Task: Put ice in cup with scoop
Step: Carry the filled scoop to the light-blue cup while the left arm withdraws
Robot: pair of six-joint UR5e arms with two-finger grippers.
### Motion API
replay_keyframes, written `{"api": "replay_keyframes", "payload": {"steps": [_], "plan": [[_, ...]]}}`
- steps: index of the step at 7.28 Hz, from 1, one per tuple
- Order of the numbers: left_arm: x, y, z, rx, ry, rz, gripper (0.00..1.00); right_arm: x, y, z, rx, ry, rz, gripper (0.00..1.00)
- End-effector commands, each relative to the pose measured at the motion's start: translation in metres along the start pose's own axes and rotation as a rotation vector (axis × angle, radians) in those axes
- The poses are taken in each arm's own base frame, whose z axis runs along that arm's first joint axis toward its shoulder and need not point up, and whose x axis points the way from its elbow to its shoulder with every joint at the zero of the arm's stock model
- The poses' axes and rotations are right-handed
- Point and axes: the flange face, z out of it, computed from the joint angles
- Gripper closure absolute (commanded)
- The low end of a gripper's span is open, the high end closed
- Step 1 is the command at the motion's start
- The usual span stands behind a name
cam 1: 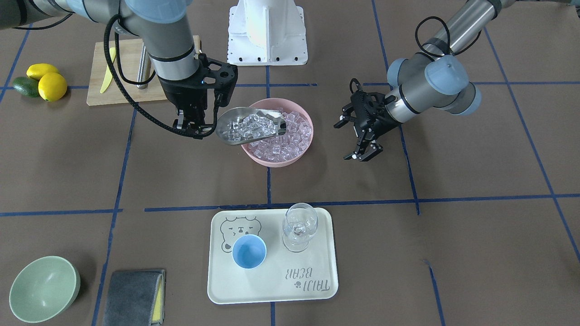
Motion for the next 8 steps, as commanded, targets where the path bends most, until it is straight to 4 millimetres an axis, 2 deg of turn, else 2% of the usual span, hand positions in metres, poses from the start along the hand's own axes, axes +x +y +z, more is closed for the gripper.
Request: {"api": "replay_keyframes", "payload": {"steps": [1,3,4,5,7,8], "plan": [[-0.034,0.043,-0.047,-0.046,-0.077,-0.071,0.0,0.013,0.005,-0.021,0.016,0.023,0.193,1.0],[-0.088,0.066,-0.094,-0.17,-0.189,-0.241,0.0,0.023,0.014,-0.018,-0.034,0.029,0.381,1.0],[-0.108,0.071,-0.118,-0.226,-0.234,-0.326,0.0,0.031,0.017,-0.022,-0.072,0.036,0.428,1.0],[-0.12,0.067,-0.147,-0.244,-0.275,-0.378,0.0,0.038,0.015,-0.026,-0.121,0.039,0.458,1.0],[-0.141,0.065,-0.228,-0.246,-0.332,-0.503,0.0,0.052,0.007,-0.013,-0.19,0.041,0.532,1.0],[-0.147,0.064,-0.258,-0.264,-0.341,-0.578,0.0,0.052,0.004,-0.014,-0.183,0.044,0.539,1.0]]}}
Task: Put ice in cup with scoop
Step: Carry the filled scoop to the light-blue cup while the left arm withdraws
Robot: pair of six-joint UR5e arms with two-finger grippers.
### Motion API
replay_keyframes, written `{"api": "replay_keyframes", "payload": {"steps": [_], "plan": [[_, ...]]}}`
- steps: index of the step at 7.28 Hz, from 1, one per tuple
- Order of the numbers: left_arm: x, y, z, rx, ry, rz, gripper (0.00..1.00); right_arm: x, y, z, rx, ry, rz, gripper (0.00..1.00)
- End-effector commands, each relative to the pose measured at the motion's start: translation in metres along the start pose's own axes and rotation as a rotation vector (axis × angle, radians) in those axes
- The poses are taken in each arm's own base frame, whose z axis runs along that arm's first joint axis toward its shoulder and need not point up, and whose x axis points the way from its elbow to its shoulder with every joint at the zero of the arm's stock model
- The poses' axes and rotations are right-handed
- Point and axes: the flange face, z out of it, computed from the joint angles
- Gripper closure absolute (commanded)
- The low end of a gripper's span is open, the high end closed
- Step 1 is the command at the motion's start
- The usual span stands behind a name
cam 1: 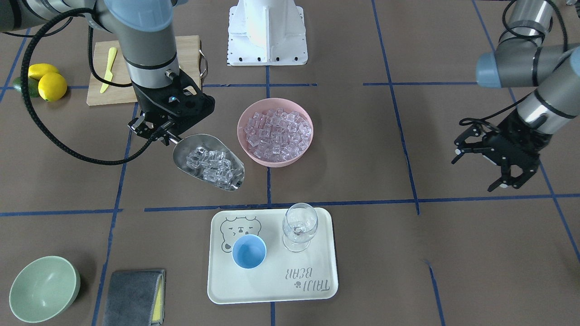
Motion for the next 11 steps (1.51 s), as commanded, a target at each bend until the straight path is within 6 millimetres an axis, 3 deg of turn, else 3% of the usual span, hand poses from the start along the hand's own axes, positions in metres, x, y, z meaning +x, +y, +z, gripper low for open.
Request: {"api": "replay_keyframes", "payload": {"steps": [1,2,5,7,9,11], "plan": [[-0.03,0.005,-0.051,-0.022,-0.027,-0.097,0.0,0.0,-0.026,0.009,-0.035,0.006,0.032,1.0],[-0.037,0.007,-0.058,-0.024,-0.037,-0.113,0.0,-0.003,-0.054,0.012,-0.064,0.009,0.039,1.0],[-0.057,0.018,-0.064,-0.069,-0.053,-0.167,0.0,0.001,-0.074,0.048,-0.179,-0.049,0.093,1.0],[-0.08,0.032,-0.076,-0.141,-0.064,-0.165,0.0,0.001,-0.107,0.074,-0.272,-0.096,0.132,1.0],[-0.083,0.039,-0.073,-0.15,-0.063,-0.172,0.0,0.002,-0.11,0.084,-0.298,-0.101,0.137,1.0],[-0.085,0.041,-0.073,-0.152,-0.064,-0.177,0.0,0.007,-0.128,0.08,-0.363,-0.092,0.153,1.0]]}}
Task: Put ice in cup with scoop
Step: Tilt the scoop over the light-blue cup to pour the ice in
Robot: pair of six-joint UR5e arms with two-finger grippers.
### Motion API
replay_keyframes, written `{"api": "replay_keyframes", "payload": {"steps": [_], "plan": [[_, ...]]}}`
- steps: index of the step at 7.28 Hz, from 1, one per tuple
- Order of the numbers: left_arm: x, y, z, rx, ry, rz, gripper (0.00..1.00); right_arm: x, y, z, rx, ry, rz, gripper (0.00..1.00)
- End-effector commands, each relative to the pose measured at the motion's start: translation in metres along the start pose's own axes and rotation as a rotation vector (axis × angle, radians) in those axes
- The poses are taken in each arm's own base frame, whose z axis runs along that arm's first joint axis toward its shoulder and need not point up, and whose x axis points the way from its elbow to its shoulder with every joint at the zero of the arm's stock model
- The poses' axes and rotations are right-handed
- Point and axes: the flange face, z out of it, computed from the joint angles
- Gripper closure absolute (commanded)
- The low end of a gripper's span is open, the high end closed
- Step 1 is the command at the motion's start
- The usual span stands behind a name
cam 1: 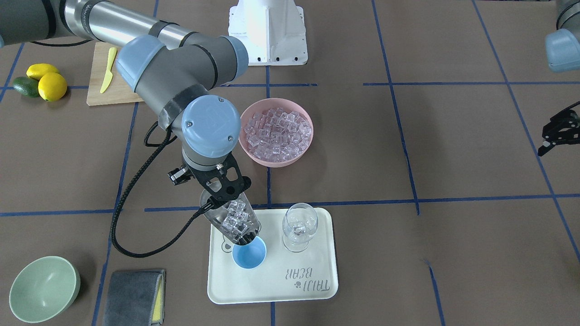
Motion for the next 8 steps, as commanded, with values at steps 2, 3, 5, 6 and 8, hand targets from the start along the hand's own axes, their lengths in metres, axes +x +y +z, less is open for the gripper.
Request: {"api": "replay_keyframes", "payload": {"steps": [2,3,5,6,8], "plan": [[-0.002,0.002,0.003,-0.006,0.001,-0.003,0.0,0.005,-0.013,-0.022,-0.089,0.012,0.002,1.0],[-0.002,0.002,0.003,-0.006,0.001,-0.003,0.0,0.011,-0.012,-0.034,-0.122,0.025,-0.015,1.0],[-0.003,0.002,0.004,-0.008,0.003,-0.005,0.0,0.019,-0.018,-0.035,-0.16,0.053,-0.029,1.0],[-0.003,0.002,0.004,-0.008,0.003,-0.005,0.0,0.025,-0.02,-0.029,-0.193,0.079,-0.038,1.0],[0.001,0.002,0.004,-0.002,0.047,-0.005,0.0,0.029,-0.018,-0.033,-0.273,0.122,-0.109,1.0]]}}
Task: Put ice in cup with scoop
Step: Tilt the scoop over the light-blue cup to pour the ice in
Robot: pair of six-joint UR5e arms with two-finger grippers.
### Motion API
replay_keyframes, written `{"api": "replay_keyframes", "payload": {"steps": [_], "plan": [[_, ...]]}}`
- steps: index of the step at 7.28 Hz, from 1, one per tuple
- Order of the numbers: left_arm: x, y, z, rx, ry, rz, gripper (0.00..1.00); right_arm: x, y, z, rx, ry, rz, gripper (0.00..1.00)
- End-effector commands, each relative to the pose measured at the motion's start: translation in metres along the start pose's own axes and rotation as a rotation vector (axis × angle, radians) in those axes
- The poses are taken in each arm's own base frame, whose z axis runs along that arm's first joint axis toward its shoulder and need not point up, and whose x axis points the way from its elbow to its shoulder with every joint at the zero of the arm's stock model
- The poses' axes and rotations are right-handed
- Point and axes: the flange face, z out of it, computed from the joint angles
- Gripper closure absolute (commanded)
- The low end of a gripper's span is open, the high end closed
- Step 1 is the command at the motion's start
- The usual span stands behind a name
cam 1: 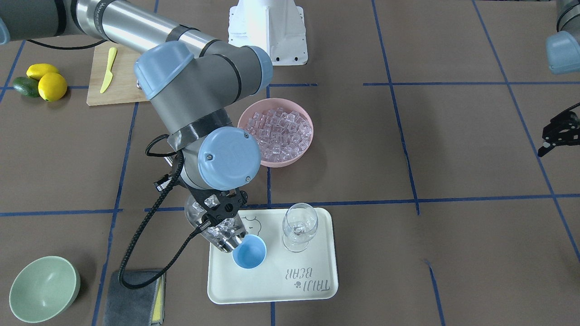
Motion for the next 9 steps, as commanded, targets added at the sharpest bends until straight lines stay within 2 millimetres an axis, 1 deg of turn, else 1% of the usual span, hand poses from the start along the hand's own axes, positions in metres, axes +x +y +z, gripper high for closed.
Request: {"api": "replay_keyframes", "payload": {"steps": [1,3,4,5,9], "plan": [[0.003,0.0,0.0,0.003,0.029,0.0,0.0,0.002,0.001,0.0,-0.043,0.029,-0.035,1.0],[0.001,0.001,0.002,0.0,0.03,-0.002,0.0,0.0,0.001,-0.008,-0.038,0.041,-0.067,1.0],[0.0,0.001,0.004,-0.003,0.032,-0.001,0.0,-0.001,-0.001,-0.016,-0.049,0.06,-0.09,1.0],[-0.002,0.001,0.005,-0.004,0.032,-0.002,0.0,-0.002,-0.002,-0.019,-0.066,0.073,-0.11,1.0],[-0.002,0.0,0.006,-0.005,0.033,-0.001,0.0,0.004,-0.003,-0.014,-0.081,0.105,-0.114,1.0]]}}
